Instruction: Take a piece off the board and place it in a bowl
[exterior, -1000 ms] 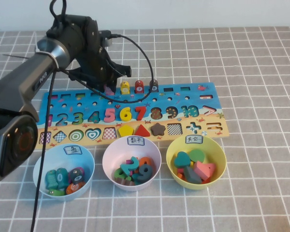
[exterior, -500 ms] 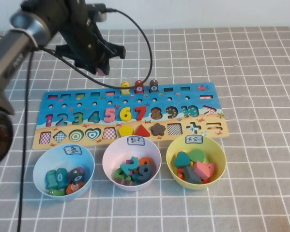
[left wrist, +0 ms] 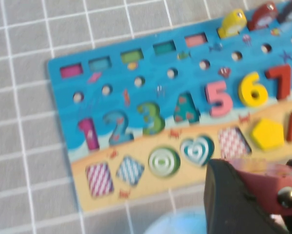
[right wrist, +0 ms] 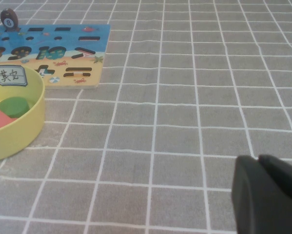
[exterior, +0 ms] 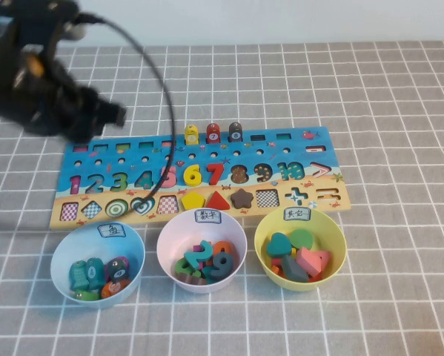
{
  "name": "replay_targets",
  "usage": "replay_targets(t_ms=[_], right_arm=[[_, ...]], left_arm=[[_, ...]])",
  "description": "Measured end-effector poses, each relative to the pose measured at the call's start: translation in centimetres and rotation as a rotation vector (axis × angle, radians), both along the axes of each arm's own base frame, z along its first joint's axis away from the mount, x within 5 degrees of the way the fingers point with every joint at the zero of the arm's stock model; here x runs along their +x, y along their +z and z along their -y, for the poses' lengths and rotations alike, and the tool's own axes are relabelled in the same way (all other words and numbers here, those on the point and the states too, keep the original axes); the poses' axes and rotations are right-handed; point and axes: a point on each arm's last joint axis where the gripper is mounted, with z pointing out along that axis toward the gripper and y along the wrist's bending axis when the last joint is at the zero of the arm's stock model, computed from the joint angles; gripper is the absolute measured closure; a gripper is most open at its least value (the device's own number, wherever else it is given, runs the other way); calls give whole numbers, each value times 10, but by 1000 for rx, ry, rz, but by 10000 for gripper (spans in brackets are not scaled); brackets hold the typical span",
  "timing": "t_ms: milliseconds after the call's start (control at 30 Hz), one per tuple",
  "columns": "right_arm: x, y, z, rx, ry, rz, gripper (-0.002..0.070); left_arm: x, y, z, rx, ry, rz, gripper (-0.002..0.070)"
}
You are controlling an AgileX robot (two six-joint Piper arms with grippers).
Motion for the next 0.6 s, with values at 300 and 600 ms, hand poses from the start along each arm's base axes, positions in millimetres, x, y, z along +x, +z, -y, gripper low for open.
replay_targets(t_ms=[300,600], right_arm=[[0,0,0,0,0,2,694],[0,0,0,0,0,4,694]], left_arm=[[-100,-29,-35,-76,-23,218,483],[-150,-85,-51,-114,-37,299,483]])
